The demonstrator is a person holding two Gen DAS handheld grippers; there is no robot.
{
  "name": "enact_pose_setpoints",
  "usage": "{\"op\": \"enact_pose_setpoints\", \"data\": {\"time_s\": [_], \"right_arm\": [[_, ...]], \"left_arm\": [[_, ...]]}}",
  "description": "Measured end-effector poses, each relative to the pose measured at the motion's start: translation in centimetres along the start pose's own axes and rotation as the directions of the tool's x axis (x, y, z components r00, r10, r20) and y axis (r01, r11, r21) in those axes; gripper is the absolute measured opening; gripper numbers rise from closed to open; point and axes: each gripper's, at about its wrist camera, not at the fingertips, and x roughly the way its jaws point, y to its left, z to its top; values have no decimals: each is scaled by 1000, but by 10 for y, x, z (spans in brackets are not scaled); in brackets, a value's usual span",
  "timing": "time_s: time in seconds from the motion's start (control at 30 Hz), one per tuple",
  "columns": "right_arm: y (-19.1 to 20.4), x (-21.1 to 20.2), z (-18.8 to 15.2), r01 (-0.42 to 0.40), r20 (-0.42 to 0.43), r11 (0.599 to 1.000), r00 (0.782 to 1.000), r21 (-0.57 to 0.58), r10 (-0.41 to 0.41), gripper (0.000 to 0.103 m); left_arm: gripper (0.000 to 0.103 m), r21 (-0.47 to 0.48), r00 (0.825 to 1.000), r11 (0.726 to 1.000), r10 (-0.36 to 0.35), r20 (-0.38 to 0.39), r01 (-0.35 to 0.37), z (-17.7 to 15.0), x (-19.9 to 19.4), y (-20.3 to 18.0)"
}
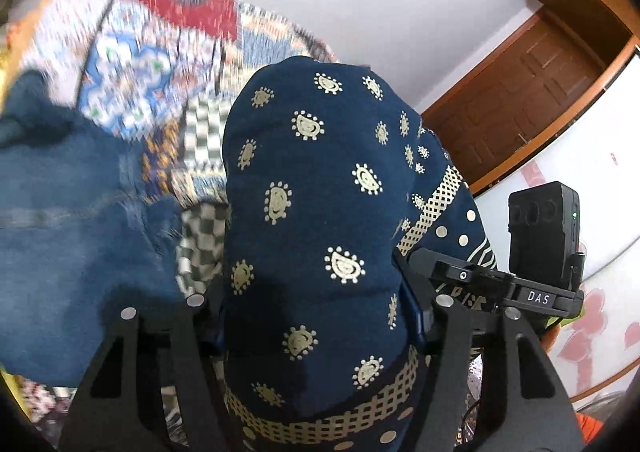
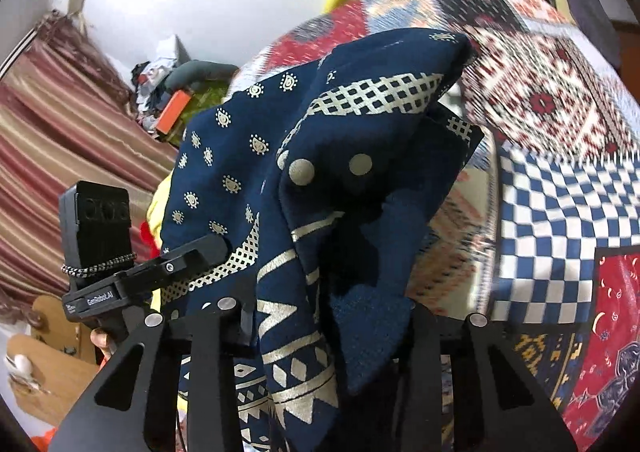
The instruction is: Fold large clothes
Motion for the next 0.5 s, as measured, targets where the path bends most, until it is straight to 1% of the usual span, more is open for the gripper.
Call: {"op": "enact_pose_setpoints", "data": {"time_s": [0.13,0.27,0.37,0.5], "right_arm": [[39,-5,5,-15,22,998,1000,-61,16,35],[73,5,13,-44,28,993,998,-110,47,35],[90,25,17,-63,18,990,998,-127,66,35],[104,68,26,-86,-21,988,996,-125,84,35]], "left_arm": [[64,27,999,1000,11,53,-12,10,-41,-1],[64,43,995,998,33,99,-37,19,-86,9],[64,33,991,997,59,119,-63,24,-110,25],[64,7,988,995,94,125,-96,25,-131,54]]}}
